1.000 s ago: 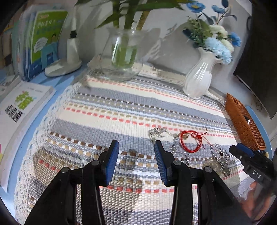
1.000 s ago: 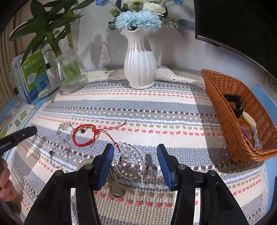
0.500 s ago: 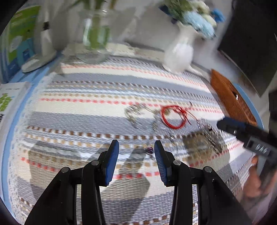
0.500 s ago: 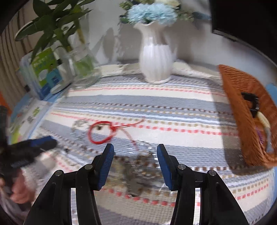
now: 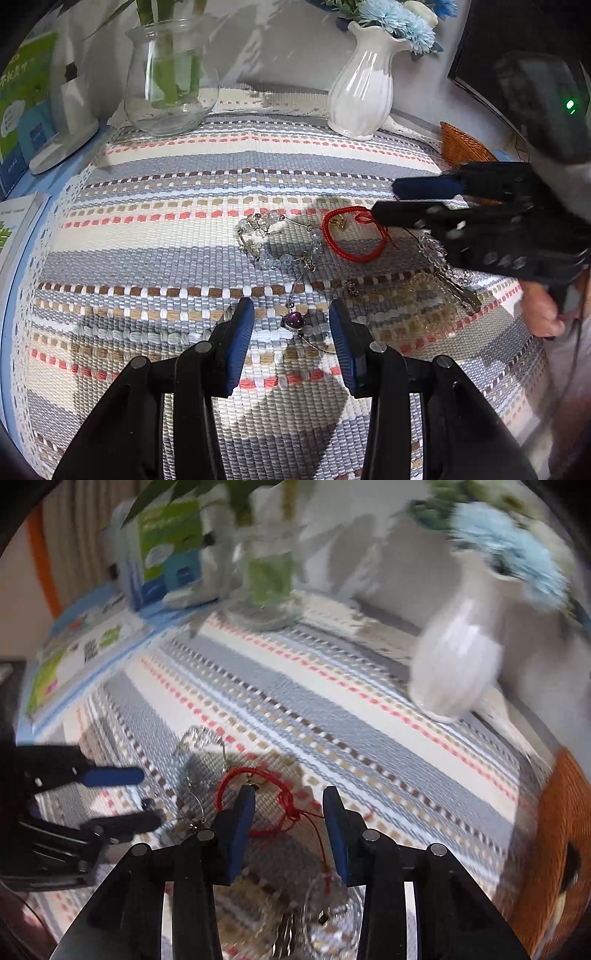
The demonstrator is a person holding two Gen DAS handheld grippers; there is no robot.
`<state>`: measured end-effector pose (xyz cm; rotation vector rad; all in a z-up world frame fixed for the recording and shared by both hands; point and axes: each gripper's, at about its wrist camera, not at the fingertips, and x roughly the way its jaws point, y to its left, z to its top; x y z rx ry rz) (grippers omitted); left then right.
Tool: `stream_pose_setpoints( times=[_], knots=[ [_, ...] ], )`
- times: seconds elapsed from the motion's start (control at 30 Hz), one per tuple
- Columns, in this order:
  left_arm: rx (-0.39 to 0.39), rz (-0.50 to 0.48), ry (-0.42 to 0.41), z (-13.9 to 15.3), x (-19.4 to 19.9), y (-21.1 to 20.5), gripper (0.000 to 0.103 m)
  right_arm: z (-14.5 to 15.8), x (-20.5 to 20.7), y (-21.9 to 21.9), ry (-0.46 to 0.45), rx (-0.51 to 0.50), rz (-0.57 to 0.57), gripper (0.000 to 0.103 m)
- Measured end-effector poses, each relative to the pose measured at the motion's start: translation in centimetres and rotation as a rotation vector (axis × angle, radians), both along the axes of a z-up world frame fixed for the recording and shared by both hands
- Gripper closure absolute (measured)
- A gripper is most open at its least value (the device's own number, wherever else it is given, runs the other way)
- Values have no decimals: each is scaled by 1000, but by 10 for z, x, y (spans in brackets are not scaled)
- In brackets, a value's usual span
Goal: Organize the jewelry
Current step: 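Grasp small dark charm with left tool while right tool grasps red string bracelet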
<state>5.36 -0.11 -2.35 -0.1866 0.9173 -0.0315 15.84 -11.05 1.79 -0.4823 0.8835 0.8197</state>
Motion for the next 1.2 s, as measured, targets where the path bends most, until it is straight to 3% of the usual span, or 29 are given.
stream_pose_setpoints(
  times=[0.17, 0.33, 0.4, 0.43, 0.47, 0.6, 0.7, 0.9, 1.03, 1.2],
  knots=[
    [-16, -3, -4, 0, 1, 3, 60, -16, 3, 13, -33, -66, 35, 69],
    [0, -2, -4, -1, 2, 3, 62, -27, 11, 18, -19, -60, 33, 70],
    [15, 4, -5, -2, 3, 2, 76, -27, 10, 19, -14, -52, 40, 82],
    [18, 0, -4, -2, 3, 2, 87, -27, 8, 20, -8, -51, 48, 93],
    [18, -4, -4, -2, 3, 1, 95, -27, 6, 22, -9, -52, 53, 96],
    [29, -20, -13, -1, 3, -2, 95, -26, -4, 24, -56, -80, 49, 98],
    [38, -23, -69, 7, -5, -4, 95, -23, -3, 19, -52, -67, 21, 99],
    [-19, -39, -141, 25, -18, 0, 95, 16, -6, -9, -59, 49, -48, 99],
    [-43, -60, -201, 53, -28, -2, 95, 47, -16, -32, -88, 112, -83, 99],
    [-19, -108, -279, 95, -33, -17, 95, 81, -29, -63, -122, 180, -134, 99]
  ],
)
